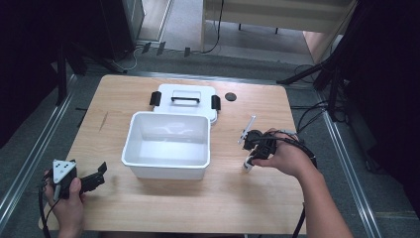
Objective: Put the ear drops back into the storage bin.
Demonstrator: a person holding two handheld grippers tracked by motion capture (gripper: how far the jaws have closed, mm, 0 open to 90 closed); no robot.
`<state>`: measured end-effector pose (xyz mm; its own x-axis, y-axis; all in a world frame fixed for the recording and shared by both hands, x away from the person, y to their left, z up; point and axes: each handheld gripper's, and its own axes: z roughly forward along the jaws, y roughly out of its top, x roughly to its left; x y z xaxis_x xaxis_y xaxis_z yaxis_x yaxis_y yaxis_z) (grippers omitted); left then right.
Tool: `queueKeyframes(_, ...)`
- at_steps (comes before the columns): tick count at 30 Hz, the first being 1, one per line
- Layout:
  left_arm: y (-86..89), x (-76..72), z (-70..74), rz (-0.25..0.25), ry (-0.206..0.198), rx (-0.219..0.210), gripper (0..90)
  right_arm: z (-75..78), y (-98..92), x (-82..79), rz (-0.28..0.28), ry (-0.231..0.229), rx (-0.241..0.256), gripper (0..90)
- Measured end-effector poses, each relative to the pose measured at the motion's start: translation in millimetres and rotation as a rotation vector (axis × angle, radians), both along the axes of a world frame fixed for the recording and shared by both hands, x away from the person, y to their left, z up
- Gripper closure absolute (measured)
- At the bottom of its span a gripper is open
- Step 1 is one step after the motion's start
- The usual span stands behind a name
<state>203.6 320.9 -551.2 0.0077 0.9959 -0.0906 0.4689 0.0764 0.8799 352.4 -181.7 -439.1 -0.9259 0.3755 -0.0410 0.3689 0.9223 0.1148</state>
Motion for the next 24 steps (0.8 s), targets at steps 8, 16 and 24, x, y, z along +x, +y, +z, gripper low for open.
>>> queueKeyframes(8, 0.1, 0.0, 0.0, 0.001, 0.000, -0.004, 0.0, 27.9, 16.3, -0.4, 0.066, -0.016, -0.012, 72.1)
queueKeyframes(16, 0.1, 0.0, 0.1, -0.002, 0.002, -0.002, 0.0, 52.2, 33.7, 1.8, 0.101, -0.032, -0.005, 72.1)
queueKeyframes(24, -0.1, 0.2, 0.0, -0.001, 0.000, -0.001, 0.0, 73.0, 52.7, 3.5, 0.112, -0.034, 0.011, 72.0)
